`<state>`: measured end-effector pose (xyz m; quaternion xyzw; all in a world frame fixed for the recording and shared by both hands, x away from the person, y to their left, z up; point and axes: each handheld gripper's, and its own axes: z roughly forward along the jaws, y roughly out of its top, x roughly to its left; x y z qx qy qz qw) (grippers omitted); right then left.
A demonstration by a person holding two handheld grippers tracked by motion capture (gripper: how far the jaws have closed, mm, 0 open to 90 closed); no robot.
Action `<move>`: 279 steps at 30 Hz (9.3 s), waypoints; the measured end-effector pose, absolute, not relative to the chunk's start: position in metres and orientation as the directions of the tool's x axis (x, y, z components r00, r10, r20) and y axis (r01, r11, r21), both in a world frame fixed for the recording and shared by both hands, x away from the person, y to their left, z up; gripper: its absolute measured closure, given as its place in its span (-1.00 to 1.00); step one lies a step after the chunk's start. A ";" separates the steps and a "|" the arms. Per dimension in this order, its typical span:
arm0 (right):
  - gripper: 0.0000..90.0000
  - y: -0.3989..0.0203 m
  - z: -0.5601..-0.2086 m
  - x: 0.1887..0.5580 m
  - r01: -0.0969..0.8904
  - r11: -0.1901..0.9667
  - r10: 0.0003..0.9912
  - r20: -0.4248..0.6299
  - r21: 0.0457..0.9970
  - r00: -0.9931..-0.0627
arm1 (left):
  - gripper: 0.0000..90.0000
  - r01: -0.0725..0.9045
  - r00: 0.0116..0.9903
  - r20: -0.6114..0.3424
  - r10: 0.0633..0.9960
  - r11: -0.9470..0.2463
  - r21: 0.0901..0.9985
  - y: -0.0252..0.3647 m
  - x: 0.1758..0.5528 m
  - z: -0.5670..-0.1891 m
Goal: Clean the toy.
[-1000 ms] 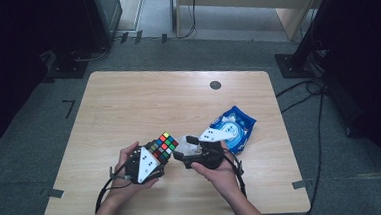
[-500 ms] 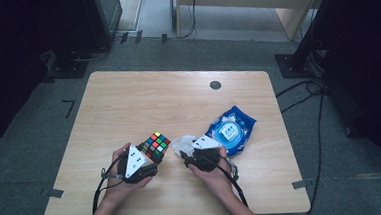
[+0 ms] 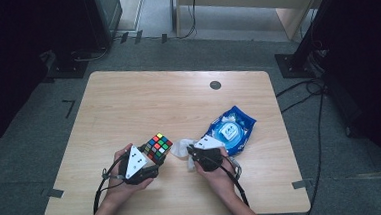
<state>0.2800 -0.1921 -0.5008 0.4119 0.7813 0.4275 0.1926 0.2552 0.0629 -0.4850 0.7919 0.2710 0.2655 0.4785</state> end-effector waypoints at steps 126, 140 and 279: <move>-0.25 -0.186 -0.484 0.264 0.269 0.143 0.627 0.123 0.953 -0.769 | -0.24 0.170 0.718 0.003 0.696 -0.180 0.969 0.084 0.255 -0.449; -0.55 -0.150 -0.481 0.242 0.147 0.186 0.660 -0.012 0.971 -0.751 | -0.24 0.254 0.751 -0.108 0.652 -0.133 0.958 0.055 0.248 -0.445; 0.93 -0.192 -0.446 0.254 0.265 0.116 0.674 0.120 0.957 -0.729 | -0.24 0.103 0.819 0.100 0.565 -0.315 0.943 0.045 0.236 -0.476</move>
